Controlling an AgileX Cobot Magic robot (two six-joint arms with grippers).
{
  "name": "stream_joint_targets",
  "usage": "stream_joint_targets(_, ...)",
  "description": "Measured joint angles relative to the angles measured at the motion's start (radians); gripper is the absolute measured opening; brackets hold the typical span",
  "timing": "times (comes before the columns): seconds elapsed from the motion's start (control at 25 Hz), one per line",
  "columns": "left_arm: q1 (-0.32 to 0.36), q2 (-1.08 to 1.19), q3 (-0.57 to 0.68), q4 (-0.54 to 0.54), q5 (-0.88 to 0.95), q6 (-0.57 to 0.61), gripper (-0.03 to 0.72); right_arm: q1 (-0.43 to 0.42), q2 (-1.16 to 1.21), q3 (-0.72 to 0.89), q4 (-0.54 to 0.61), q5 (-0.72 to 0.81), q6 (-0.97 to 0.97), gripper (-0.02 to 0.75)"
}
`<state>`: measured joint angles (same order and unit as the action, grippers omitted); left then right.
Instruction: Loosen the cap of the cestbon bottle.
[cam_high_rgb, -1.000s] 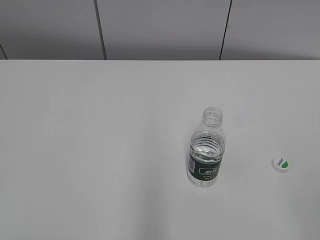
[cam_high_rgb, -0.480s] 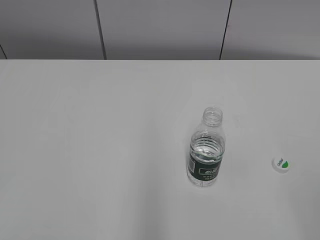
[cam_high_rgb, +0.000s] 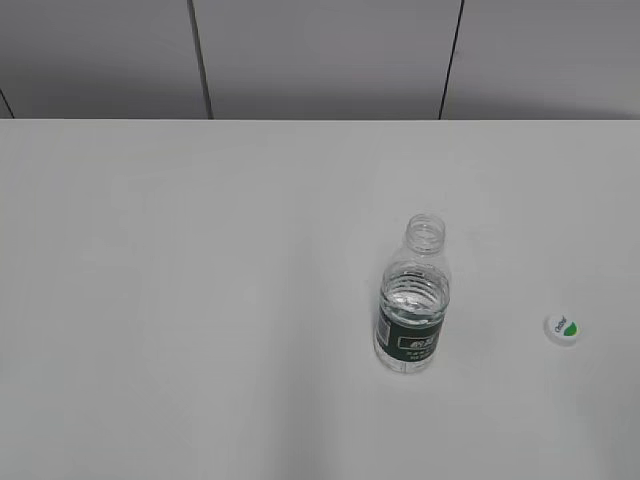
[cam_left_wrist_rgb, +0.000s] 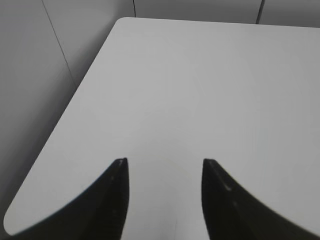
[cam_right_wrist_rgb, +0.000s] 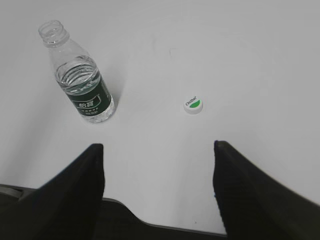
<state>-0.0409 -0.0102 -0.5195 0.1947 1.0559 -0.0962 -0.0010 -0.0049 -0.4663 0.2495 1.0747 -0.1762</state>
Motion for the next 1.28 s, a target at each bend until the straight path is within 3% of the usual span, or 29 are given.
stream_joint_targets(1.28, 0.0, 0.0, 0.0, -0.053, 0.0, 0.052, 0.372, 0.0, 0.0, 0.0, 0.0, -0.001, 0.0, 0.521)
